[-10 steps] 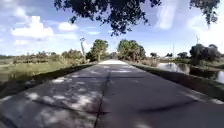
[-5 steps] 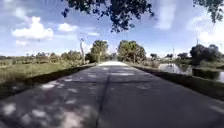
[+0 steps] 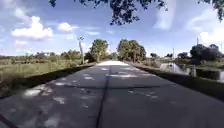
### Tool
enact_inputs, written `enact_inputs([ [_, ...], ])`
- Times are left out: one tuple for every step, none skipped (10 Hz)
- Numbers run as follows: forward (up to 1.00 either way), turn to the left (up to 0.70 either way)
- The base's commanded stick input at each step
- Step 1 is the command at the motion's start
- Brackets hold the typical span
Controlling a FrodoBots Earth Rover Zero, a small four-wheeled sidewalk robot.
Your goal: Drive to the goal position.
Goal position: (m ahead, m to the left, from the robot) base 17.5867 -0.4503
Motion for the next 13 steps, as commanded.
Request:
enact_inputs([
  [0.85,0.0],
  [0.85,0.0],
  [0.85,0.0],
  [0.85,0.0],
  [0.85,0.0],
  [0.85,0.0],
  [0.85,0.0],
  [0.85,0.0],
  [0.85,0.0],
  [0.85,0.0],
  [0.85,0.0],
  [0.85,0.0],
  [0.85,0.0],
])
